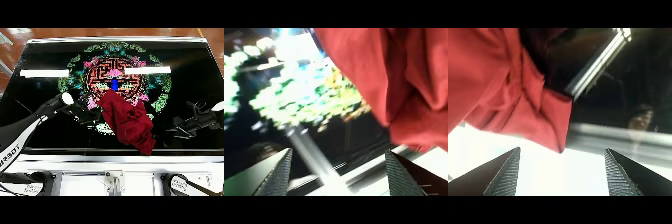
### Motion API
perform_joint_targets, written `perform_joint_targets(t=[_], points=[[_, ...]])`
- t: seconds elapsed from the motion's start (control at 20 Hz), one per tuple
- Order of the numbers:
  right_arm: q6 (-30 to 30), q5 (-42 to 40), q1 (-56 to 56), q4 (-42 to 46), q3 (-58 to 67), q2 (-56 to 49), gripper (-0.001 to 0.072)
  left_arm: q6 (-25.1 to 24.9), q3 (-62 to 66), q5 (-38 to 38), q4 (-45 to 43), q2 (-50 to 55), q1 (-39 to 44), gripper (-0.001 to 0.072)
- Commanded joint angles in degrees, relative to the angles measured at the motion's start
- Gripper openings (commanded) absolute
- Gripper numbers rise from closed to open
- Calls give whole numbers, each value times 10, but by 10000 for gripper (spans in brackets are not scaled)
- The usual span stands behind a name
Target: Fold the shirts.
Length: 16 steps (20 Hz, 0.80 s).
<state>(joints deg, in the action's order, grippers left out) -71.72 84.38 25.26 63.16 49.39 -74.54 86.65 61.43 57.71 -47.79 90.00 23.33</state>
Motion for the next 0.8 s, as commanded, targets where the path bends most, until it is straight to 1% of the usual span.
perform_joint_targets(t=[0.0, 0.15, 0.2, 0.25, 0.35, 0.45, 0.55, 0.6, 0.65, 0.7, 0.75], points=[[22, -59, 6, -16, -41, 0, 640, -23, -40, -92, 86, 11, 22, 707], [31, -67, 6, -11, -42, 0, 644, -22, -40, -118, 110, 25, 37, 707], [34, -67, 6, -11, -42, 0, 681, -22, -40, -150, 110, 34, 46, 647], [35, -61, 6, -12, -42, 0, 681, -23, -40, -173, 113, 34, 47, 577], [43, -58, 6, -12, -57, 0, 681, -22, -39, -202, 139, 36, 45, 578], [55, -69, 6, -18, -93, 0, 681, -22, -30, -193, 149, 50, 48, 582], [81, -81, 6, -39, -132, 0, 681, -28, -18, -171, 149, 68, 57, 584], [90, -87, 6, -45, -144, 0, 681, -35, -14, -167, 149, 71, 57, 497], [91, -95, 6, -47, -153, 0, 681, -35, -12, -165, 149, 70, 56, 349], [93, -101, 6, -49, -158, 0, 681, -35, -10, -164, 149, 69, 52, 250], [96, -105, 6, -53, -162, 0, 681, -36, -6, -161, 148, 69, 50, 180]])
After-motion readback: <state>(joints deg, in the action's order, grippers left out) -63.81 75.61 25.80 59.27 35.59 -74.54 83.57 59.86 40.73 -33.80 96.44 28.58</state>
